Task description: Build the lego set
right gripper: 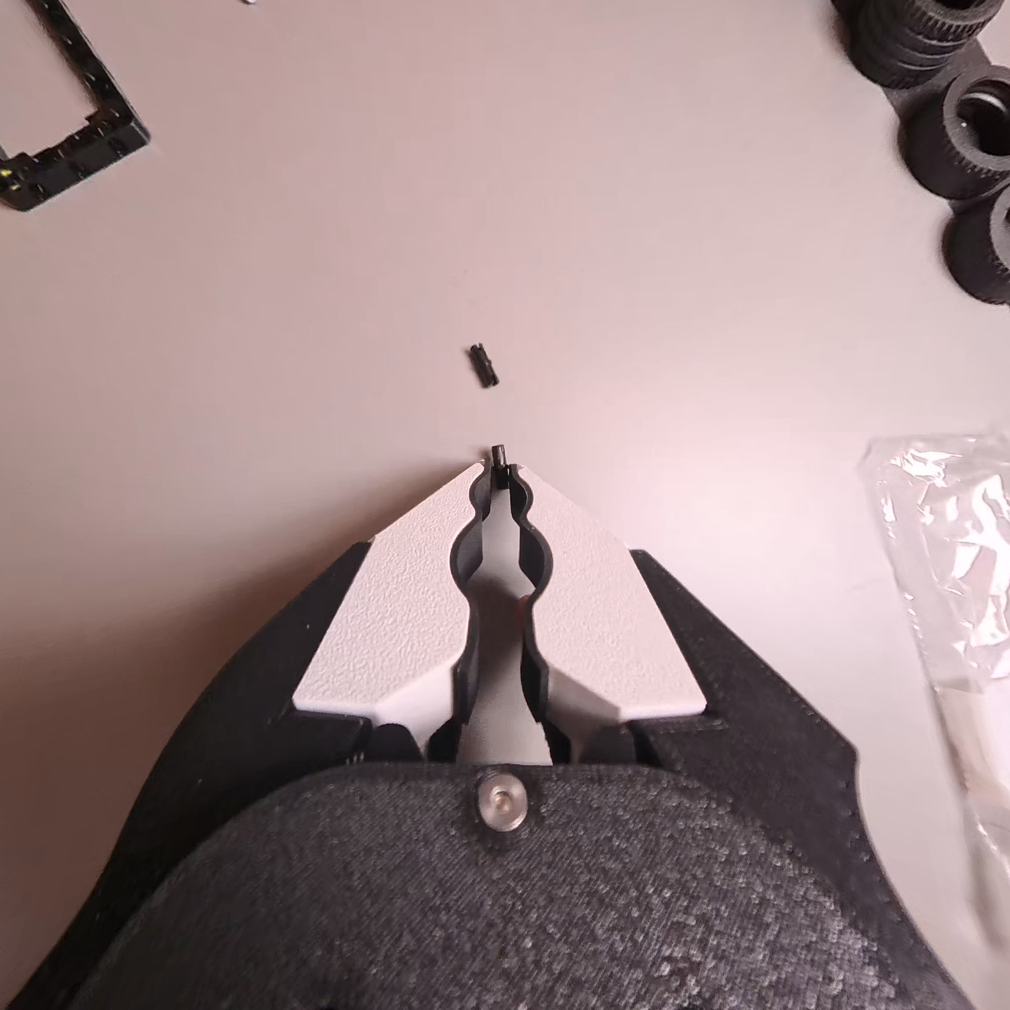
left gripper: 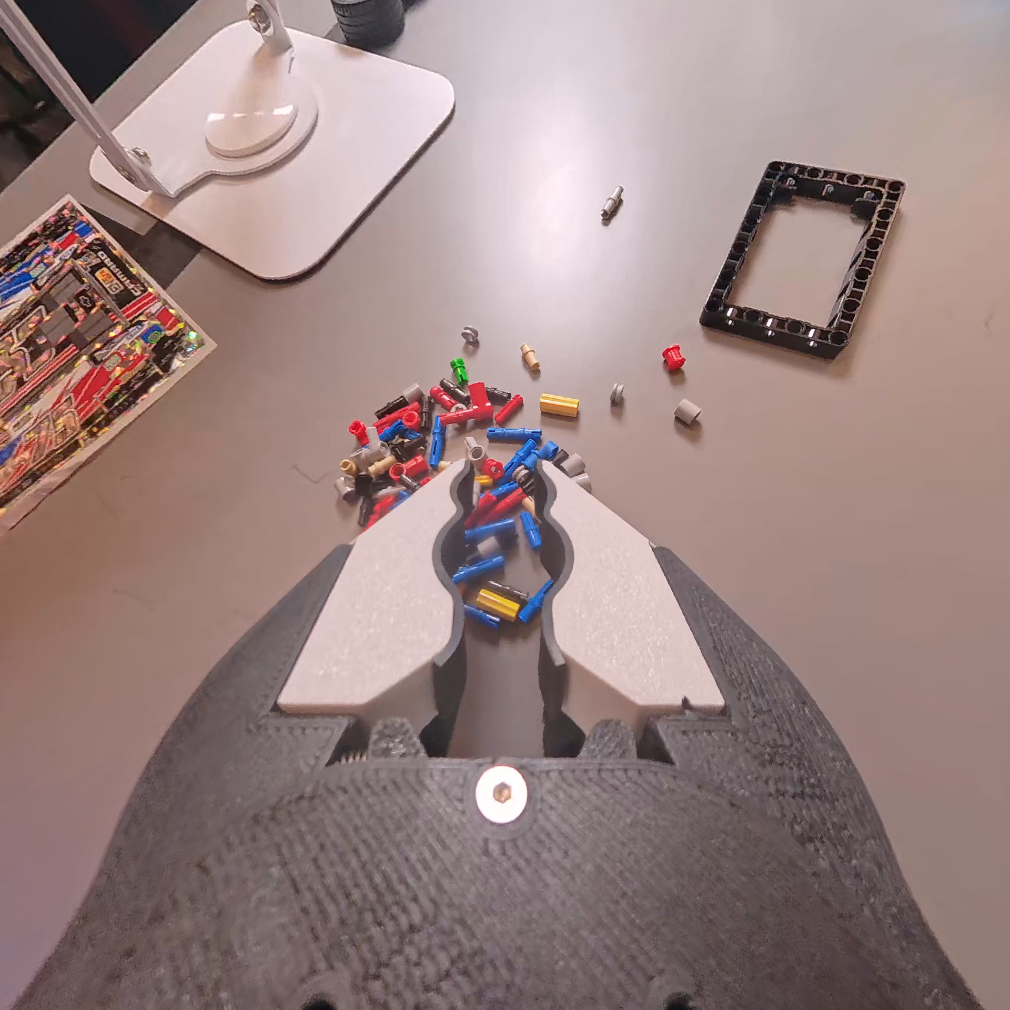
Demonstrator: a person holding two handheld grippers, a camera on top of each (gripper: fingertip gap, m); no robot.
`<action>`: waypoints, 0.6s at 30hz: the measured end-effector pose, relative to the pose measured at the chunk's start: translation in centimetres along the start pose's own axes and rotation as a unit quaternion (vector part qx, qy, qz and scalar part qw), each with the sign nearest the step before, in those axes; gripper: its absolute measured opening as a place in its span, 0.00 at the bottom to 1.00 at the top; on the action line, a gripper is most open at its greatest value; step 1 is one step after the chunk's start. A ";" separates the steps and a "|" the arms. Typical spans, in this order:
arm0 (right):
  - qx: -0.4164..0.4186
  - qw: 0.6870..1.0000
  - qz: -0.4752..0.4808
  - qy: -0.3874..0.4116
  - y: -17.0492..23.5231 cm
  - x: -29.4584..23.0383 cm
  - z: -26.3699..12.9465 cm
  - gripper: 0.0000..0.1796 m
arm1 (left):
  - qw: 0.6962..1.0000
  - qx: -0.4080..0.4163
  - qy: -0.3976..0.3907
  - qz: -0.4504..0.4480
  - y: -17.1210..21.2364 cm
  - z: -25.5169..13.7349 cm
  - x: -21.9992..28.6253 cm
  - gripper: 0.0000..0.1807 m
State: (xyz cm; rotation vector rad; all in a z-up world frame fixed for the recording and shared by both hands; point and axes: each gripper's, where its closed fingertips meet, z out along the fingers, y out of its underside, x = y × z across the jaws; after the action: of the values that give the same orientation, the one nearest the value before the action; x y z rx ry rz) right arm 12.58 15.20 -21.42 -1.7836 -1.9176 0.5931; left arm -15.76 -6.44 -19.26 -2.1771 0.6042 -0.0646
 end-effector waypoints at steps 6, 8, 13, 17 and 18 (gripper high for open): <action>0.001 1.000 -0.010 0.000 -1.2 0.1 1.3 0.02 | 1.000 -0.008 -0.007 -0.009 0.4 -0.6 -0.4 0.14; -0.003 1.000 -0.012 0.003 -1.5 0.2 1.6 0.02 | 1.000 -0.020 0.001 -0.010 0.9 -0.7 -0.2 0.16; 0.046 0.999 -0.001 0.025 -3.2 0.0 0.7 0.10 | 0.998 -0.041 0.037 0.003 1.8 -0.9 1.3 0.12; 0.128 0.991 0.007 0.041 -5.7 -2.2 -1.8 0.10 | 0.996 -0.062 0.060 0.011 2.4 -1.1 2.3 0.07; 0.143 0.989 0.003 0.042 -6.0 -3.1 -2.3 0.10 | 0.996 -0.063 0.069 0.015 2.4 -1.2 2.6 0.06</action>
State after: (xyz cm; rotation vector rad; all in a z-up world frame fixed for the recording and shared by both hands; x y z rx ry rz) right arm 9.31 11.72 -16.16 -1.6058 -1.6773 0.7408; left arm -14.67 -9.71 -20.73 -2.2980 0.7356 -0.1657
